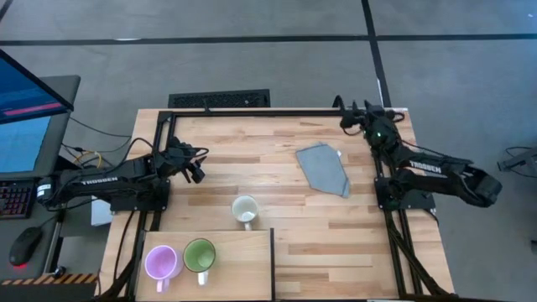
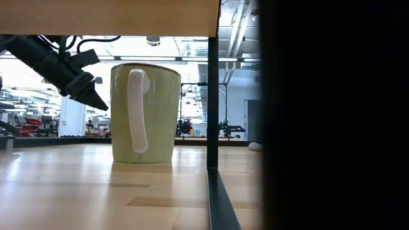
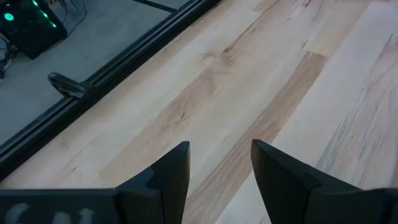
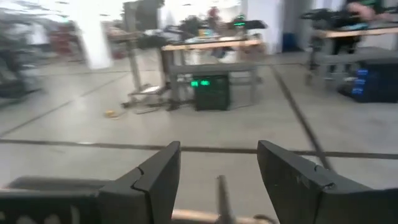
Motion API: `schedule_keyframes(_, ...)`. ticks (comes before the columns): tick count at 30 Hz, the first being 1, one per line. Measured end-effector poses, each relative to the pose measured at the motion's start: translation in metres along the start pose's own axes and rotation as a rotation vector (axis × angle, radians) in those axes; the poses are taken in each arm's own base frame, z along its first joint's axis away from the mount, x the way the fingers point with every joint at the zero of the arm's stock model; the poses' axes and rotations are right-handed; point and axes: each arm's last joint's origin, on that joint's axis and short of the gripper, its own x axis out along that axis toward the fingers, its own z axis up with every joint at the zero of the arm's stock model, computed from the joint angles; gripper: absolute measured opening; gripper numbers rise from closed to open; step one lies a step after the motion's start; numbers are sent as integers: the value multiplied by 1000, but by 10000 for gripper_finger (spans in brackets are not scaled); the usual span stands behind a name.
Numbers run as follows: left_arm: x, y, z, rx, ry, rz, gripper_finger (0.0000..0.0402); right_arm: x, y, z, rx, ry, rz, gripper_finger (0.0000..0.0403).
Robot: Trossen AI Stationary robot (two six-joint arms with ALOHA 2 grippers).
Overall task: Stack small to large cups/mugs on shelf
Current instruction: Put the light green mug on the shelf
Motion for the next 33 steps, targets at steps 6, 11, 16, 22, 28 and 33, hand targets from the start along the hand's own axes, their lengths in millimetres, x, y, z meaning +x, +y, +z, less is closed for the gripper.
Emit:
schedule_keyframes(6, 0, 0, 0, -1, -2, 0, 163, -18, -8, -19, 13, -18, 135, 235)
schedule_keyframes(11, 0, 0, 0, -1, -2, 0, 163, -27, -10, -32, -2, 2, 264, 235)
schedule_keyframes(16, 0, 0, 0, -5, -3, 1, 163, -31, -12, -38, -27, 23, 291, 235)
schedule_keyframes(22, 0, 0, 0, -6, -2, 1, 163, -31, -12, -37, -26, 16, 294, 235)
schedule_keyframes(28, 0, 0, 0, -1, -2, 1, 163, -31, -13, -43, -49, 72, 289, 235)
schedule_keyframes(33, 0, 0, 0, -1, -2, 1, 163, -31, -13, -47, -64, 108, 284, 235)
